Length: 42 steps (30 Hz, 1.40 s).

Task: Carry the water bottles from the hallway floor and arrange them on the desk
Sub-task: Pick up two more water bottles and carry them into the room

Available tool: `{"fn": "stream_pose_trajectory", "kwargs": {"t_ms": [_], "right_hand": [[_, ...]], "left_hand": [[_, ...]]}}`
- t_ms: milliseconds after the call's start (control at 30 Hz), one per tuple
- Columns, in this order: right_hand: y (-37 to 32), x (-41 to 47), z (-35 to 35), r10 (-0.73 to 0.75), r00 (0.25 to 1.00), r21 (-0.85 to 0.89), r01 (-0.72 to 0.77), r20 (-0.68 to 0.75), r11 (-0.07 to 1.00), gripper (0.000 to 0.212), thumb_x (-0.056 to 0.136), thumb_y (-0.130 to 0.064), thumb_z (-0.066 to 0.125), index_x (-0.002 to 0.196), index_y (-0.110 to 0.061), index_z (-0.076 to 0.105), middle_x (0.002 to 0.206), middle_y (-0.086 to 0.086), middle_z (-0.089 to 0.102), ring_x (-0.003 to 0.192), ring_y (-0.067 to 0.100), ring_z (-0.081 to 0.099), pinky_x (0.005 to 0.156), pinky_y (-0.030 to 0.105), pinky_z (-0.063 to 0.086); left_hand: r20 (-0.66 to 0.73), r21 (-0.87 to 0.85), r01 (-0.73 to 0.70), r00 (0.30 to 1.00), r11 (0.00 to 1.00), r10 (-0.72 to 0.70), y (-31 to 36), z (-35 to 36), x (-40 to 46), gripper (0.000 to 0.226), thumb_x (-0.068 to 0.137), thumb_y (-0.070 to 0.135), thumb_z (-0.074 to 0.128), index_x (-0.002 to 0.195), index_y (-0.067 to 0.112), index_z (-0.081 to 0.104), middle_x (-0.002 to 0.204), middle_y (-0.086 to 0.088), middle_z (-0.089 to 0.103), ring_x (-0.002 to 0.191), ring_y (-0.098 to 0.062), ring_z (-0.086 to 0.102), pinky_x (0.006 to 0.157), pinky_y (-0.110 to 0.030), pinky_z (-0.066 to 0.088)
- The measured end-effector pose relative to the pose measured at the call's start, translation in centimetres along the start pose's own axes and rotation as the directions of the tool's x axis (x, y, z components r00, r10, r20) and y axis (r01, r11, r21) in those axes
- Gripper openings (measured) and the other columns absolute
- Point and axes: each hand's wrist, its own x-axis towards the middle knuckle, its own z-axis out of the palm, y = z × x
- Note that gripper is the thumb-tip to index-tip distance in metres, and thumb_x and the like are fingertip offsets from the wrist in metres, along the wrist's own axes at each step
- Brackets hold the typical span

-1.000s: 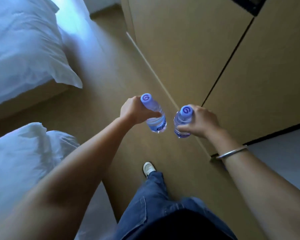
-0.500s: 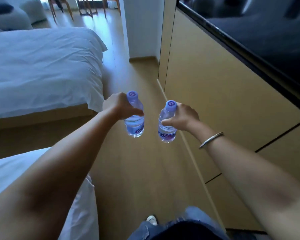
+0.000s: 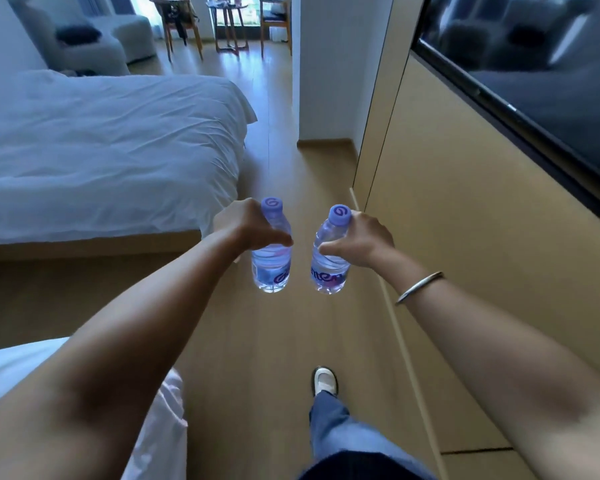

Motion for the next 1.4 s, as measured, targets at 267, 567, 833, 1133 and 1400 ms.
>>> {"fn": "stream_pose_trajectory", "kwargs": {"t_ms": [267,567,833,1133,1400], "right_hand": [[-0.7,16.2,-1.9,-0.055,0.998,-0.021,0.056,0.044,0.998,0.04,0.057,-0.047,0.073,0.089,-0.026,0.059,0.091,-0.004,0.065,0.083,0.021,0.062,0.071,0.027,0.046],[-1.7,32.0,-3.8,-0.15,0.987,-0.029,0.152,0.054,0.988,0.036,0.058,-0.045,0.072,0.083,-0.025,0.057,0.086,-0.003,0.064,0.076,0.02,0.058,0.063,0.024,0.037],[-3.8,44.2,-2.6,-0.163,0.983,-0.019,0.165,0.089,0.986,0.033,0.059,-0.046,0.072,0.079,-0.027,0.056,0.083,-0.003,0.063,0.074,0.018,0.058,0.061,0.023,0.036],[-9.4,62.1,-1.4,-0.104,0.993,-0.02,0.106,0.059,0.994,0.039,0.057,-0.046,0.07,0.088,-0.025,0.061,0.091,-0.002,0.066,0.081,0.02,0.061,0.066,0.024,0.042],[-12.9,76.2,-1.1,-0.109,0.993,0.018,0.108,0.046,0.994,0.044,0.059,-0.043,0.072,0.095,-0.02,0.063,0.094,0.003,0.067,0.085,0.022,0.063,0.078,0.035,0.054]], "left_hand": [[0.044,-0.006,0.041,0.998,0.999,-0.041,3.0,-0.7,14.1,0.05,0.043,0.064,0.069,0.059,0.021,0.052,0.061,0.003,0.055,0.067,-0.021,0.059,0.059,-0.024,0.039],[0.038,-0.032,0.054,0.998,0.998,-0.052,4.6,-1.6,28.2,0.051,0.046,0.06,0.071,0.078,0.021,0.066,0.08,-0.003,0.066,0.077,-0.022,0.063,0.067,-0.026,0.048],[0.04,0.002,0.063,0.997,0.998,-0.063,2.6,-2.1,40.7,0.047,0.051,0.059,0.074,0.075,0.021,0.062,0.079,-0.004,0.064,0.076,-0.023,0.06,0.069,-0.027,0.047],[0.012,-0.022,0.017,1.0,1.0,-0.017,-0.4,-6.3,59.9,0.047,0.052,0.059,0.077,0.055,0.023,0.048,0.058,0.006,0.051,0.051,-0.005,0.044,0.046,-0.021,0.028],[-0.006,0.036,-0.017,1.0,0.999,0.017,-1.8,-9.2,74.2,0.05,0.052,0.062,0.076,0.059,0.023,0.046,0.069,0.001,0.054,0.062,-0.016,0.048,0.056,-0.023,0.033]]}}
